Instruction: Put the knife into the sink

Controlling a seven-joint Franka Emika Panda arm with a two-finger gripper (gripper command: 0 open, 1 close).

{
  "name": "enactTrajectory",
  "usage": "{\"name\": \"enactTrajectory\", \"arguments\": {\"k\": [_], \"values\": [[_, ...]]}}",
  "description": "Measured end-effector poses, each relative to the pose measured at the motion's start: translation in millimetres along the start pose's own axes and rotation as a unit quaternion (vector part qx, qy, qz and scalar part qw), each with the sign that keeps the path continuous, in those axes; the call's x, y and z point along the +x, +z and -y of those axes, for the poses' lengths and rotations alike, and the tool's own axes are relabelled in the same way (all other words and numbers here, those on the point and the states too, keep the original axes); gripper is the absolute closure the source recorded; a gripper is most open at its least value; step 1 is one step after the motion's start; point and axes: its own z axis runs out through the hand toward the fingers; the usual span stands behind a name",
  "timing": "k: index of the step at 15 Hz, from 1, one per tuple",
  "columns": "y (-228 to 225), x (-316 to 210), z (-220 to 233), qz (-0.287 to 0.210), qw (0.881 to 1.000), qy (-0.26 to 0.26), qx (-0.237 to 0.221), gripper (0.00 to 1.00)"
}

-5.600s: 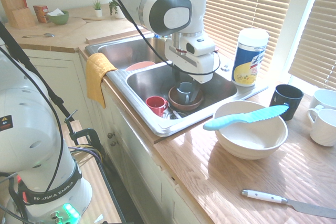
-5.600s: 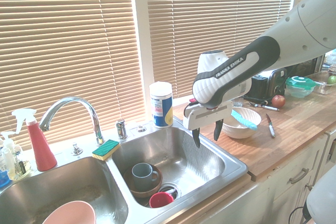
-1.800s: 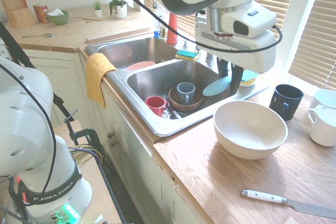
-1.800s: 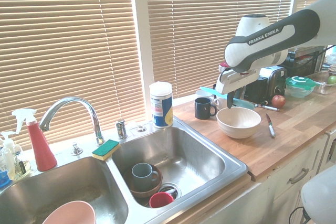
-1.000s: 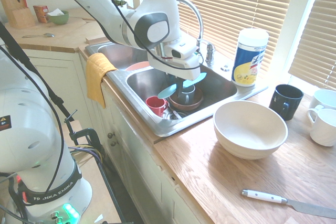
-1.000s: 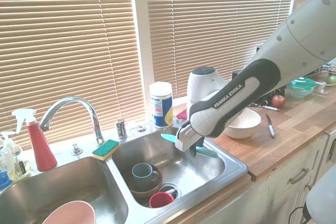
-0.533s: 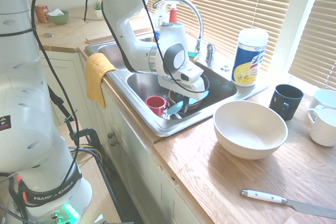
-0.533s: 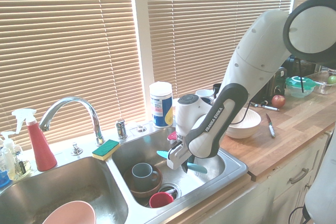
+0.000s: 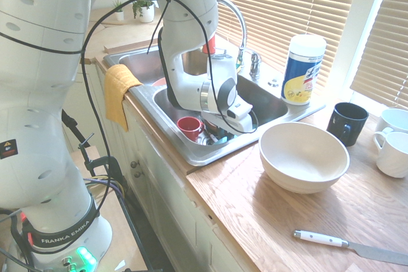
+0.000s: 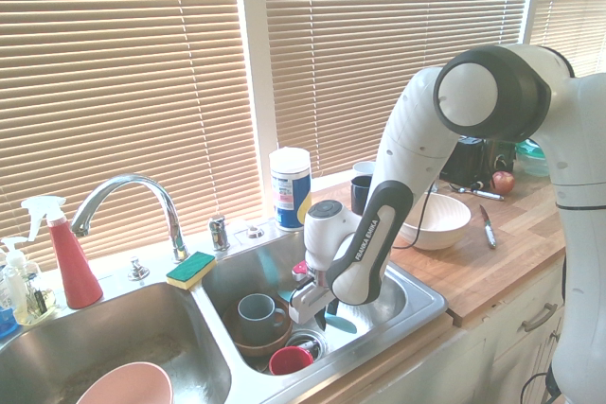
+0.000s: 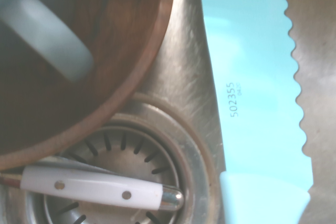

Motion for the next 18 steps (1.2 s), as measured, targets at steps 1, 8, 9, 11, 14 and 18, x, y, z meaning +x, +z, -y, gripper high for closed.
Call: {"name": "enactTrajectory", "arguments": {"k": [1, 8, 9, 11, 14, 18], "values": [[6.5, -1.7, 0.6, 0.005, 1.000, 0.001, -0.002, 0.00], [18.5, -5.3, 9.7, 0.022, 0.999, 0.022, -0.006, 0.00], [18.5, -4.7, 9.9, 0.021, 0.999, 0.023, -0.007, 0.00], [13.4, 0.1, 11.1, 0.015, 1.000, 0.028, -0.001, 0.00], [-10.7, 7.4, 17.6, 0.008, 1.000, 0.029, 0.009, 0.00], [-91.5, 16.3, 19.8, -0.005, 1.000, 0.028, 0.005, 0.00]]}}
